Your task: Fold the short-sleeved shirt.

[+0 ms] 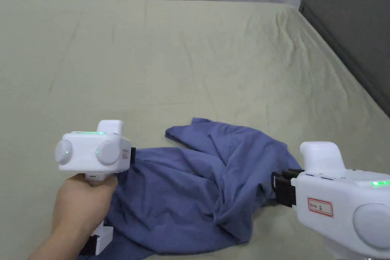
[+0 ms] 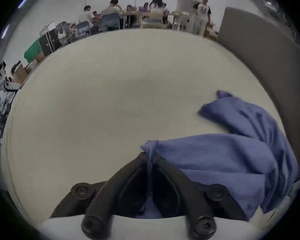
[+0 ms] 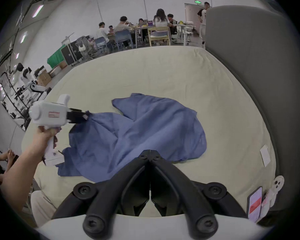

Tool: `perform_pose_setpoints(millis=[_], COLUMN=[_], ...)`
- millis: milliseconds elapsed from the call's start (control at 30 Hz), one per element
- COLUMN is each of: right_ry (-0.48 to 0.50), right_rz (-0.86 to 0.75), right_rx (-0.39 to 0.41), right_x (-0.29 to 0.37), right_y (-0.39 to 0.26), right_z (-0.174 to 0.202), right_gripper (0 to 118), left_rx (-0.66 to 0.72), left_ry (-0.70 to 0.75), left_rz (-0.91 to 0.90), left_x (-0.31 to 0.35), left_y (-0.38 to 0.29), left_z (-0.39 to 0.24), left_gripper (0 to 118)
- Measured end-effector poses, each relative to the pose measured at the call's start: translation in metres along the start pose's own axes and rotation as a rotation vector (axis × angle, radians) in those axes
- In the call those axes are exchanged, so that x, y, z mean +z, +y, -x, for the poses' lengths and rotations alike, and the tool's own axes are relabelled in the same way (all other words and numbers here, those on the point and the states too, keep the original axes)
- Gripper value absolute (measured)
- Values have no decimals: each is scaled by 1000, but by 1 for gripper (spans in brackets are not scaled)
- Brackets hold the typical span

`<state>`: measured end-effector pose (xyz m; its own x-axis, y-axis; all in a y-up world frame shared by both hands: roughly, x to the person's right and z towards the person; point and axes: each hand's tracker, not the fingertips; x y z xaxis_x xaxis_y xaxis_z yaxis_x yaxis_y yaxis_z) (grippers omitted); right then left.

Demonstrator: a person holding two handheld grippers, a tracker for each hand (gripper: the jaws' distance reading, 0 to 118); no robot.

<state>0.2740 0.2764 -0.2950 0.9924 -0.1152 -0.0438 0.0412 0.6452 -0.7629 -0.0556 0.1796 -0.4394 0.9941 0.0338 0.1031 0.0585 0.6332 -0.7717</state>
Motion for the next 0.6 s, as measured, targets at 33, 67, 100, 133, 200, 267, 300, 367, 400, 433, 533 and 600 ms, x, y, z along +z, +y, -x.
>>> perform_pose_setpoints(millis=[33, 67, 100, 133, 200, 267, 300, 367, 400, 433, 533, 600], right_ry=[-1, 1, 13, 25, 39, -15, -24, -19, 4, 6, 4, -5], right_rz=[3, 7, 17, 24, 34, 40, 68, 63, 120, 142, 245, 311], right_rx=[-3, -10, -21, -31, -50, -143, -145, -145, -176, -191, -279, -330], right_x=[-3, -6, -10, -14, -23, -32, -42, -54, -59, -64, -98, -115], right_y=[2, 4, 8, 11, 20, 29, 33, 38, 42, 44, 37, 31], right_z=[-3, -6, -10, -13, -21, -29, -31, -41, -43, -44, -37, -39], right_gripper=[2, 2, 2, 2, 21, 118, 116, 114, 115, 116, 117, 103], left_rx=[5, 12, 57, 110, 144, 135, 126, 135, 138, 140, 120, 119], left_ry=[-13, -48, -95, -121, -123, -106, -100, -95, -93, -93, -88, -84], left_rz=[44, 39, 15, -6, -34, -80, -102, -117, -125, -130, -135, -133], left_x=[2, 11, 23, 37, 53, 78, 90, 108, 114, 119, 122, 124], left_y=[11, 12, 11, 10, 18, 22, 18, 19, 19, 19, 14, 11], left_z=[7, 10, 15, 22, 35, 46, 42, 46, 48, 49, 44, 42], left_gripper=[1, 1, 1, 1, 1, 1, 1, 1, 1, 1, 1, 1])
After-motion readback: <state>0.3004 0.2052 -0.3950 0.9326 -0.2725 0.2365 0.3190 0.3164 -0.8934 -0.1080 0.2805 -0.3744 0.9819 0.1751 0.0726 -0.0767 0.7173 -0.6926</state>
